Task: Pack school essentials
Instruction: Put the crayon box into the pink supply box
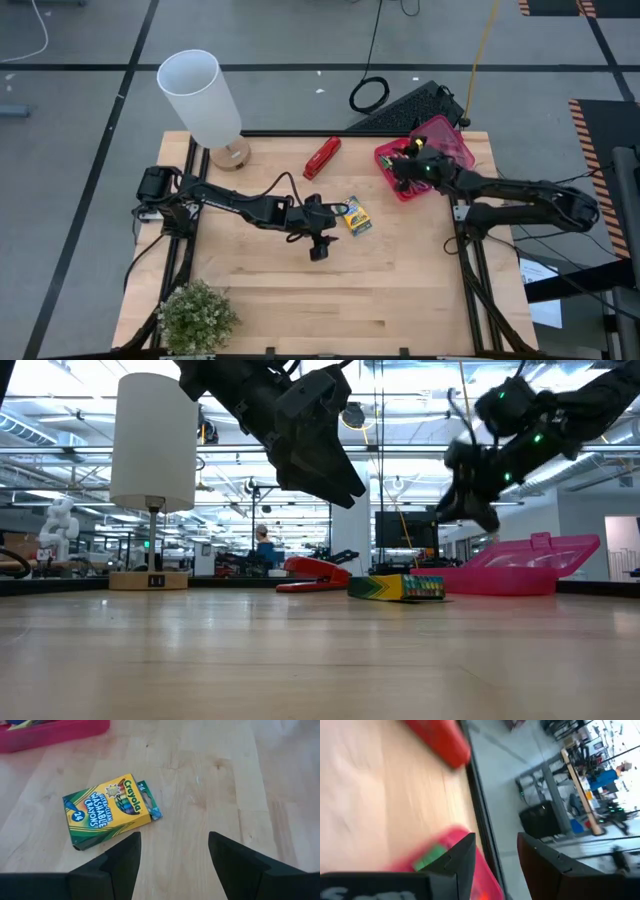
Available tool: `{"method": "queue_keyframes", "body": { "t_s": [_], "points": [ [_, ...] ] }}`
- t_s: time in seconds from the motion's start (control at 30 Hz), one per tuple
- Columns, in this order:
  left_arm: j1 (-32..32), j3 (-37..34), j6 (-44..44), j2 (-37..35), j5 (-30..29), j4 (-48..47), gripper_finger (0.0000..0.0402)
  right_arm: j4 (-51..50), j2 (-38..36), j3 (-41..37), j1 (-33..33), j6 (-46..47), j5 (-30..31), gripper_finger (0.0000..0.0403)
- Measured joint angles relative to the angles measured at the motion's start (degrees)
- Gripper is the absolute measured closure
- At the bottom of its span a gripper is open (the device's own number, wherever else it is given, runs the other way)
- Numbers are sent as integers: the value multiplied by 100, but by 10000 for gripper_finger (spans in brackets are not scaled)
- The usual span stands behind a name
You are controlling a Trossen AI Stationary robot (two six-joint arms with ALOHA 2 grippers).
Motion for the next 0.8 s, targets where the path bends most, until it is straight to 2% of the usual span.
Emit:
{"method": "queue_keyframes", "body": {
  "t_s": [0.27, 0.4, 0.5, 0.63, 0.8],
  "points": [
    [2, 0, -2, 0, -156, -113, 167, -7, -587, 0, 1105, 2096, -10, 261],
    [0, 0, 42, 0, -260, -263, 167, -134, -615, 2, 1726, 3490, 6, 261],
    [0, 0, 92, 0, -303, -361, 167, -168, -491, 2, 2248, 4162, 77, 257],
    [0, 0, 107, 0, -304, -443, 167, -185, -242, 2, 3101, 4975, 767, 227],
    [1, 0, 328, 0, -307, -435, 167, -94, 146, 2, 4087, 5848, 1689, 156]
  ]
}}
